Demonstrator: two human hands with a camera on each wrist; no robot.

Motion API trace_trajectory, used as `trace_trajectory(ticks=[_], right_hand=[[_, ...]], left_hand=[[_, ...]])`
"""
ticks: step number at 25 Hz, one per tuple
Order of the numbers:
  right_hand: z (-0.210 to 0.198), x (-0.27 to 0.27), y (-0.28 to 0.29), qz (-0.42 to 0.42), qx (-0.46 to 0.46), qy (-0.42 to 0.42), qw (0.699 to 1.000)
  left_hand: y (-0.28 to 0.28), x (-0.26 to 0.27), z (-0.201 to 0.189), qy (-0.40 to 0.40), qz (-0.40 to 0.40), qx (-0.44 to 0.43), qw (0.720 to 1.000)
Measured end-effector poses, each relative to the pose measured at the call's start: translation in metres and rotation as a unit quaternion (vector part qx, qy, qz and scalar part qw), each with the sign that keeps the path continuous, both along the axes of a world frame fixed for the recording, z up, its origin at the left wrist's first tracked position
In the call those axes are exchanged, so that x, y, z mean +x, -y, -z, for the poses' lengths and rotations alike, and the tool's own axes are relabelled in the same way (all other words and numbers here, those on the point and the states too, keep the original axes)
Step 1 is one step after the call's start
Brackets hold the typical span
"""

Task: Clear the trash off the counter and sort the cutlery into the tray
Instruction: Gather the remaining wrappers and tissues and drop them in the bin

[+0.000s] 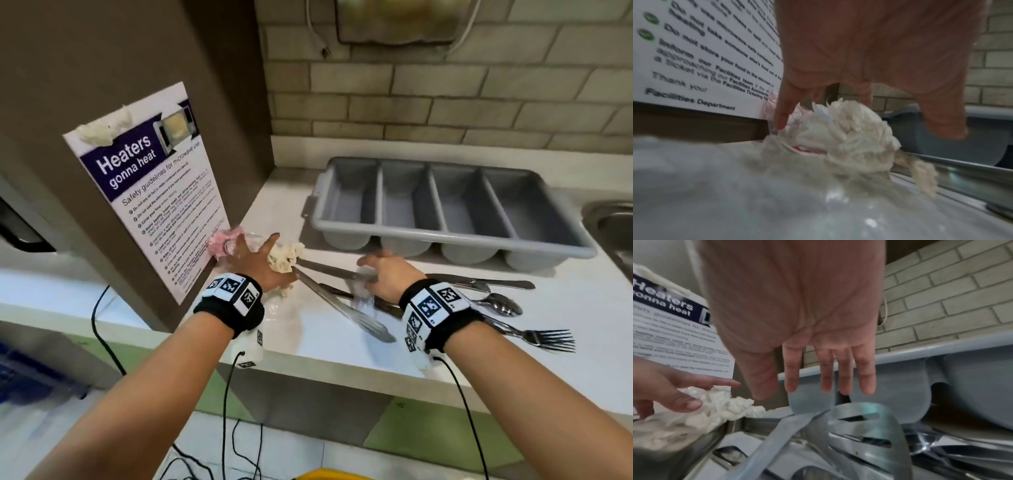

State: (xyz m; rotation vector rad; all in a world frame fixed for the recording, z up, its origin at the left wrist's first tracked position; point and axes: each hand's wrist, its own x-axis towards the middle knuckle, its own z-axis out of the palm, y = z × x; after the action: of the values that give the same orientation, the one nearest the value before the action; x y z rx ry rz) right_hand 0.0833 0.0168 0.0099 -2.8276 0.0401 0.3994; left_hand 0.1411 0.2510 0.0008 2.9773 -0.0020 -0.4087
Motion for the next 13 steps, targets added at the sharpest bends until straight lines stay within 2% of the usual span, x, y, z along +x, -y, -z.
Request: trace_trajectory(ticks=[4,8,13], right_hand=[[0.007,0.013,-0.007,-0.022,-0.059,-0.045,0.997],[0.013,0.019,-0.012,0.017,-0.041,-0.012,0.999],[0.017,0.017,-0.015,0.023,-0.032,-0.004,0.999]], left_hand=[[-0.003,0.019,0.017,0.007,0.031,0.002,0.999],[-0.011,0.027,0.026,0.061,0.004,-0.162,0.985],[-0.020,0.038,0.025,0.093,-0.064,-0.239,0.965]])
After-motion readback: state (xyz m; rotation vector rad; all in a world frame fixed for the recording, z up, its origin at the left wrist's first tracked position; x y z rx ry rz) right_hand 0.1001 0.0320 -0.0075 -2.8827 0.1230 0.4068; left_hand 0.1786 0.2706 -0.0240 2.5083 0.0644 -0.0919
